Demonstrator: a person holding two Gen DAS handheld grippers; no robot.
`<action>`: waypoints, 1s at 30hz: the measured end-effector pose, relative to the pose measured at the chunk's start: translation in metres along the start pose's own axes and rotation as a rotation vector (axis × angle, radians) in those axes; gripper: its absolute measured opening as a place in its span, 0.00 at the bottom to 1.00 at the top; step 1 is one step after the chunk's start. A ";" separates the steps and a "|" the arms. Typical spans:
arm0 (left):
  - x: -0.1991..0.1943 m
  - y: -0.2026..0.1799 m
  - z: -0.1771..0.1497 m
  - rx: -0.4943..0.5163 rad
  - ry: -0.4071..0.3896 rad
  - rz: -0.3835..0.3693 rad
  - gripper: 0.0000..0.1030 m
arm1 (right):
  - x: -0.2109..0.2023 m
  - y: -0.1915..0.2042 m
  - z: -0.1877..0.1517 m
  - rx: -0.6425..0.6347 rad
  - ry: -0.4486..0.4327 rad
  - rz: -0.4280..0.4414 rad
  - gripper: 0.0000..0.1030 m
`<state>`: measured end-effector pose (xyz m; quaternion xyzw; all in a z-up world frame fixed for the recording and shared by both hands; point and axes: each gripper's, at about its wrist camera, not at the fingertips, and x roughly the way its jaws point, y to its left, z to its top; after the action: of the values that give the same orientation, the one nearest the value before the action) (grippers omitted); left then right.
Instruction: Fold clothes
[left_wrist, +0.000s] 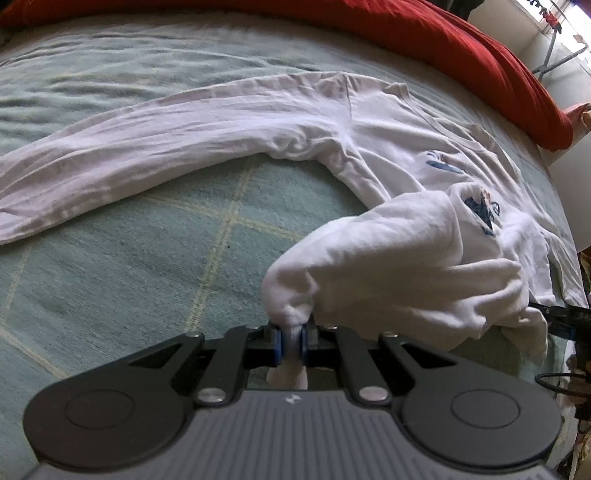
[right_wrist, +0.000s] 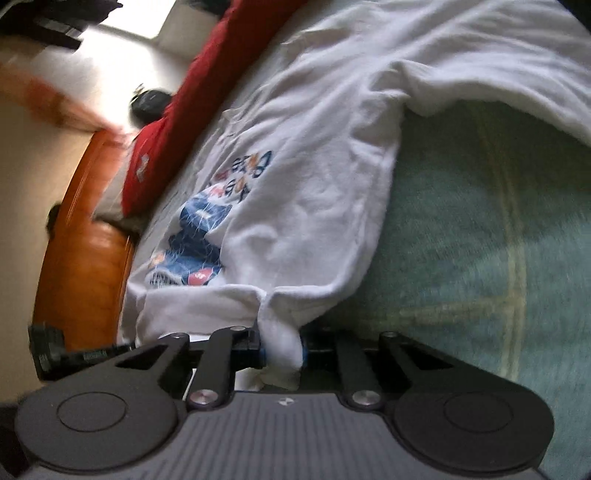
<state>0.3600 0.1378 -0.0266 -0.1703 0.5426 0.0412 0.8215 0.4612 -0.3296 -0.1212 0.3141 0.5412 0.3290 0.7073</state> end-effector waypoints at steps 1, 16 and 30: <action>-0.001 0.000 0.000 0.000 0.001 0.001 0.07 | -0.001 0.003 0.000 0.009 0.000 -0.010 0.18; 0.008 -0.004 -0.003 -0.009 0.021 -0.015 0.07 | 0.016 0.004 -0.025 0.081 -0.074 0.168 0.56; 0.010 -0.002 -0.002 -0.013 0.030 -0.005 0.07 | 0.022 -0.005 -0.037 0.145 0.035 0.144 0.09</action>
<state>0.3630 0.1346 -0.0359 -0.1775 0.5541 0.0402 0.8123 0.4302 -0.3118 -0.1450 0.3969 0.5518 0.3442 0.6477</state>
